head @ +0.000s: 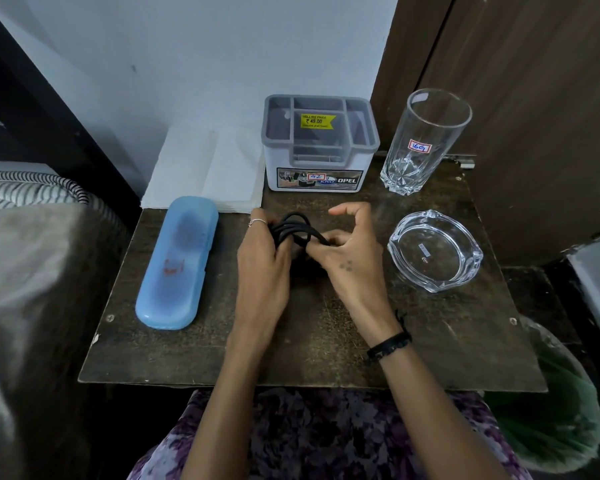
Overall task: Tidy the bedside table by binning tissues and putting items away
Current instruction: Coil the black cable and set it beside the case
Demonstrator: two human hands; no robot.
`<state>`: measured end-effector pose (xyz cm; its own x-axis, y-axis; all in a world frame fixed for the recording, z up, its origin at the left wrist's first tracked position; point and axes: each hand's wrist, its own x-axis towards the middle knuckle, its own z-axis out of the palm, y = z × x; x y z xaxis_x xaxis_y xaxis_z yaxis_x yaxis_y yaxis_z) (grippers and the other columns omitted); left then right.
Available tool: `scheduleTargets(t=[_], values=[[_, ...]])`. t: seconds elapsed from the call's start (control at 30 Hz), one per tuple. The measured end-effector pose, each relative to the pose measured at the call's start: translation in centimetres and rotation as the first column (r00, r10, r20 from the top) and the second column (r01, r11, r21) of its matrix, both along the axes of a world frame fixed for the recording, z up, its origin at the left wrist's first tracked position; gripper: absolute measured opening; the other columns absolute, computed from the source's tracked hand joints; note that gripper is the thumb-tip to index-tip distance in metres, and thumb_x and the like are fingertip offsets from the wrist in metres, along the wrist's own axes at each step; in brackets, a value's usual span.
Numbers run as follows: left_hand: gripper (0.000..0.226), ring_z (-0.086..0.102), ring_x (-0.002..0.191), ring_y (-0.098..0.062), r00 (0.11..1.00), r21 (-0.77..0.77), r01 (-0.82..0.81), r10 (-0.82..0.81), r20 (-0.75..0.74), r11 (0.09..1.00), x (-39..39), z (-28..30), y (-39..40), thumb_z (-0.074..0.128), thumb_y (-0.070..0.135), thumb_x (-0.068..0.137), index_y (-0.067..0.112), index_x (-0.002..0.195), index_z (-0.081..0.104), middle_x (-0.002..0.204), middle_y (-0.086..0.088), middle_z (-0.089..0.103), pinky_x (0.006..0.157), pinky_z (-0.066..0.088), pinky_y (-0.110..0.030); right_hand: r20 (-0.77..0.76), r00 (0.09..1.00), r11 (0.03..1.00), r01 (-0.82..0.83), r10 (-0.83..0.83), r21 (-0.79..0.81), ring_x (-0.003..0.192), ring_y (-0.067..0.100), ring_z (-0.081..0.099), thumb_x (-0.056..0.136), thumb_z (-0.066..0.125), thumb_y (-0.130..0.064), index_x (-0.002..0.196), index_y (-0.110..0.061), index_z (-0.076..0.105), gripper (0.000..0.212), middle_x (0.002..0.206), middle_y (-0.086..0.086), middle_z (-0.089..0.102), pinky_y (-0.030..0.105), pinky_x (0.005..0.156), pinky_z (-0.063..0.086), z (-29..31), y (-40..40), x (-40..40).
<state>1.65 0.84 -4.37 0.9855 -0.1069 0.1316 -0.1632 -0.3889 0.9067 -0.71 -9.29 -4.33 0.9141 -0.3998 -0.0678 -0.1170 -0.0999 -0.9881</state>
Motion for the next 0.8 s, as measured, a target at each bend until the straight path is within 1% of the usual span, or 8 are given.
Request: scheduleTargets(t=[0.1,0.17,0.33,0.4,0.5,0.6,0.7,0.8], values=[[0.005,0.049,0.068,-0.013,0.999,0.033,0.019,-0.018,-0.033,0.999,0.43,-0.27,0.38,0.046,0.001,0.085,0.002,0.089,0.045,0.077,-0.003,0.054,0.057,0.036,-0.012,-0.02,0.998,0.993,-0.059,0.062,0.104,0.061,0.012,0.06,0.071,0.067,0.001,0.095,-0.027,0.045,0.042,0.068,0.005,0.064,0.028,0.061,0.047,-0.24,0.11,0.01],[0.005,0.049,0.067,-0.008,0.998,0.049,0.036,-0.034,-0.051,0.998,0.6,-0.4,0.54,0.047,0.002,0.085,0.005,0.089,0.045,0.076,-0.001,0.053,0.057,0.036,-0.011,-0.016,0.995,0.977,-0.099,0.103,0.189,0.059,0.011,0.059,0.073,0.063,0.007,0.095,-0.025,0.046,0.042,0.068,0.007,0.063,0.025,0.06,0.047,-0.28,0.01,-0.01],[0.005,0.055,0.077,-0.027,1.0,0.052,0.006,-0.006,-0.002,0.999,0.64,-0.28,0.45,0.046,0.001,0.084,0.004,0.087,0.044,0.084,-0.016,0.058,0.06,0.036,-0.026,0.008,0.985,0.939,-0.166,0.172,0.301,0.064,0.01,0.063,0.076,0.054,0.013,0.096,-0.02,0.049,0.038,0.078,0.008,0.068,0.02,0.06,0.049,0.01,0.03,-0.03],[0.007,0.053,0.076,-0.027,0.998,0.052,-0.002,-0.001,0.056,0.999,0.44,0.08,0.31,0.045,0.0,0.084,0.006,0.084,0.042,0.084,-0.016,0.057,0.063,0.037,-0.031,0.019,0.978,0.929,-0.202,0.207,0.311,0.064,0.004,0.063,0.076,0.054,0.012,0.097,-0.019,0.053,0.037,0.078,0.002,0.069,0.016,0.058,0.048,0.06,0.05,-0.02],[0.01,0.052,0.076,-0.025,0.994,0.051,-0.013,0.007,0.11,0.999,0.28,0.25,0.32,0.044,0.001,0.086,0.009,0.083,0.041,0.083,-0.013,0.057,0.064,0.039,-0.034,0.028,0.969,0.913,-0.24,0.244,0.331,0.07,0.002,0.065,0.077,0.057,0.006,0.098,-0.02,0.058,0.033,0.079,-0.006,0.071,0.019,0.065,0.049,0.1,0.17,-0.02],[0.007,0.056,0.078,-0.025,0.995,0.045,-0.019,0.015,0.1,0.999,0.25,-0.08,0.4,0.044,0.004,0.088,0.01,0.086,0.042,0.086,-0.011,0.058,0.067,0.044,-0.037,0.03,0.985,0.946,-0.173,0.171,0.275,0.076,0.01,0.068,0.083,0.062,-0.003,0.099,-0.016,0.061,0.021,0.085,-0.001,0.072,0.026,0.071,0.052,-0.16,0.5,0.03],[0.007,0.055,0.08,-0.026,0.995,0.072,-0.02,0.013,0.096,0.997,0.25,-0.39,0.29,0.044,0.002,0.086,0.009,0.085,0.043,0.086,-0.012,0.056,0.068,0.043,-0.035,0.07,0.989,0.965,-0.143,0.13,0.222,0.068,0.014,0.069,0.083,0.058,0.002,0.093,-0.019,0.059,0.023,0.079,0.003,0.072,0.024,0.064,0.052,-0.24,0.73,-0.03],[0.008,0.052,0.077,-0.025,0.995,0.076,-0.004,-0.003,0.097,0.997,0.34,-0.35,0.17,0.045,-0.001,0.085,0.006,0.084,0.043,0.084,-0.015,0.055,0.065,0.039,-0.027,0.077,0.987,0.949,-0.158,0.142,0.271,0.058,0.007,0.065,0.082,0.054,0.01,0.093,-0.018,0.052,0.03,0.073,0.004,0.069,0.016,0.054,0.048,0.01,0.51,-0.12]])
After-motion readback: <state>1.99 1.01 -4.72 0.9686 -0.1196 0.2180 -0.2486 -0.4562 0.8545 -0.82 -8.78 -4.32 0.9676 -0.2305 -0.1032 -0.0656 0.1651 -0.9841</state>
